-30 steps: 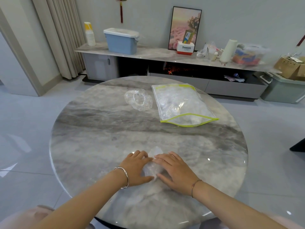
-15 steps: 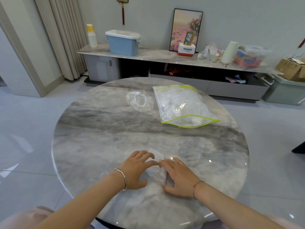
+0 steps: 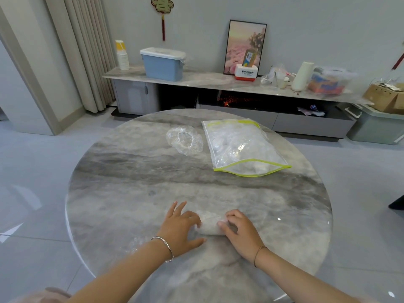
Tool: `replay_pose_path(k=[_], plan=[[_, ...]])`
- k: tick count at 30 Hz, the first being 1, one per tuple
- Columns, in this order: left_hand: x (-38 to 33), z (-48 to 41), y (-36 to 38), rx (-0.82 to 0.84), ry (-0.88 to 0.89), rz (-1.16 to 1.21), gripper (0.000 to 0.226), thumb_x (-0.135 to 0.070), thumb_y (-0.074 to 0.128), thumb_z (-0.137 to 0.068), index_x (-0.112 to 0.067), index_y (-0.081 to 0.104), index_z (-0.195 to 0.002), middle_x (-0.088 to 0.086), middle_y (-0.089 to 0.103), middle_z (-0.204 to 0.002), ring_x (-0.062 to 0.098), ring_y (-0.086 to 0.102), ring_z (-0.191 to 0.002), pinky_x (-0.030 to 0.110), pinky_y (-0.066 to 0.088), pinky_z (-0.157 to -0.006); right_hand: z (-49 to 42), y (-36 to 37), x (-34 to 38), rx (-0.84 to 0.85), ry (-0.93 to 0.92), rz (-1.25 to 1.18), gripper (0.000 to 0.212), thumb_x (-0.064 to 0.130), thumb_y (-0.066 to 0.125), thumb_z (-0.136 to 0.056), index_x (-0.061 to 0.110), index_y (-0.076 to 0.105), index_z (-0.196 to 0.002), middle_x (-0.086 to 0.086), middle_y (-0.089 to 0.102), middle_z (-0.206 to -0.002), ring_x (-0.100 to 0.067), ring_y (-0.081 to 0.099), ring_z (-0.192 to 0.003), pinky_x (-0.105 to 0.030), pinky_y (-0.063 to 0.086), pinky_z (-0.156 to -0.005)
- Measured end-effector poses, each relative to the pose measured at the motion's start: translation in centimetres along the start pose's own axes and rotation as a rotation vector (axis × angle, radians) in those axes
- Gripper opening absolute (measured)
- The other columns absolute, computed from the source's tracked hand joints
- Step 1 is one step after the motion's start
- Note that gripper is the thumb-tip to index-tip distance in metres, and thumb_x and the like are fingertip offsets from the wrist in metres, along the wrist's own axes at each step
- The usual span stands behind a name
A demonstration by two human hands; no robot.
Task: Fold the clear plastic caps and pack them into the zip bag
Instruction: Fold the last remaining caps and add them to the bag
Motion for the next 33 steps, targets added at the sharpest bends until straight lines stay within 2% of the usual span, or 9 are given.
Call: replay_pose_path(k=[5, 9, 12, 16, 20, 24, 27, 30, 33], plan=[[-0.5, -0.5, 0.8, -0.007, -0.113, 0.125, 0.028, -0.053, 0.050, -0.089, -0.028, 0.062, -0.096, -0.017, 0.053, -0.120, 0.007, 0.019, -0.141, 0.027, -0.006, -0.114, -0.2, 0.3, -0.1, -0.062, 0.201, -0.078, 0.036, 0.031, 0.071, -0.082, 0.022, 0.048, -0.057, 0.008, 0.049, -0.071, -0.005, 0.048, -0.066, -0.014, 0.038, -0.065], [-1.1, -0.9, 0.3, -0.048, -0.075, 0.074, 0.024, -0.042, 0.056, -0.088, -0.022, 0.055, -0.102, -0.008, 0.053, -0.117, 0.013, 0.034, -0.130, 0.029, 0.011, -0.115, -0.4, 0.2, -0.2, -0.091, 0.268, -0.142, 0.024, 0.023, 0.075, -0.078, 0.022, 0.052, -0.074, 0.007, 0.053, -0.061, -0.006, 0.048, -0.058, -0.022, 0.043, -0.062], [-1.8, -1.0, -0.1, -0.152, 0.072, 0.174, 0.035, -0.031, 0.060, -0.078, -0.028, 0.045, -0.109, -0.002, 0.048, -0.121, 0.020, 0.042, -0.119, 0.016, 0.013, -0.106, -0.9, -0.2, -0.3, -0.079, 0.281, -0.150, 0.028, 0.017, 0.076, -0.076, 0.022, 0.049, -0.080, 0.008, 0.049, -0.056, -0.007, 0.046, -0.054, -0.027, 0.041, -0.061], [-1.9, -0.9, 0.5, -0.015, 0.216, 0.100, 0.048, -0.053, 0.029, -0.079, -0.032, 0.046, -0.119, -0.005, 0.030, -0.149, 0.017, 0.006, -0.145, 0.022, -0.015, -0.111, -1.4, -0.2, -0.5, -0.028, 0.311, -0.173, 0.032, 0.017, 0.076, -0.076, 0.021, 0.047, -0.088, 0.007, 0.047, -0.055, -0.007, 0.044, -0.053, -0.022, 0.037, -0.057], [-1.6, -0.5, 1.1, 0.100, 0.181, -0.034, 0.067, -0.073, 0.016, -0.081, -0.035, 0.040, -0.132, -0.007, 0.032, -0.146, 0.016, 0.003, -0.145, 0.029, -0.012, -0.115, -1.8, -0.6, -0.5, -0.062, 0.351, -0.229, 0.029, 0.018, 0.072, -0.080, 0.020, 0.046, -0.092, 0.004, 0.054, -0.063, -0.012, 0.051, -0.061, -0.023, 0.041, -0.061], [-1.1, -0.8, 0.0, 0.041, 0.106, -0.008, 0.084, -0.076, 0.009, -0.072, -0.030, 0.044, -0.133, -0.003, 0.048, -0.128, 0.018, 0.028, -0.133, 0.024, 0.005, -0.112, -1.6, -2.0, 0.6, -0.177, 0.081, -0.082, 0.024, 0.013, 0.066, -0.080, 0.026, 0.052, -0.095, 0.011, 0.056, -0.092, -0.008, 0.051, -0.077, -0.023, 0.045, -0.074], [-0.9, -0.7, -0.4, 0.042, 0.050, 0.049, 0.088, -0.073, 0.009, -0.066, -0.028, 0.048, -0.131, -0.004, 0.052, -0.119, 0.016, 0.037, -0.122, 0.021, 0.018, -0.106, -0.8, -2.0, 1.8, -0.069, -0.217, 0.153, 0.021, 0.025, 0.053, -0.079, 0.024, 0.061, -0.099, 0.013, 0.055, -0.101, -0.005, 0.052, -0.092, -0.017, 0.039, -0.083], [-0.7, -0.4, -0.6, 0.024, 0.052, 0.059, 0.077, -0.068, 0.019, -0.070, -0.029, 0.054, -0.126, -0.002, 0.047, -0.119, 0.017, 0.042, -0.116, 0.024, 0.027, -0.103, 0.2, -1.0, 2.2, 0.098, -0.329, 0.284, 0.039, 0.034, 0.048, -0.081, 0.024, 0.060, -0.117, 0.013, 0.055, -0.115, -0.003, 0.047, -0.108, -0.010, 0.025, -0.095], [-0.5, -0.1, 0.0, -0.041, 0.143, -0.029, 0.053, -0.060, 0.036, -0.072, -0.030, 0.067, -0.103, -0.002, 0.058, -0.108, 0.019, 0.060, -0.098, 0.031, 0.047, -0.090, 0.9, -0.3, 2.4, 0.170, -0.322, 0.258, 0.050, 0.035, 0.057, -0.081, 0.030, 0.047, -0.130, 0.015, 0.051, -0.125, -0.003, 0.042, -0.117, -0.008, 0.017, -0.099]])
Point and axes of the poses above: each hand's wrist, its own z-axis away from the middle knuckle, its own y-axis out of the palm, x = y × z, the point moved 2 cm from there along -z, towards the middle knuckle
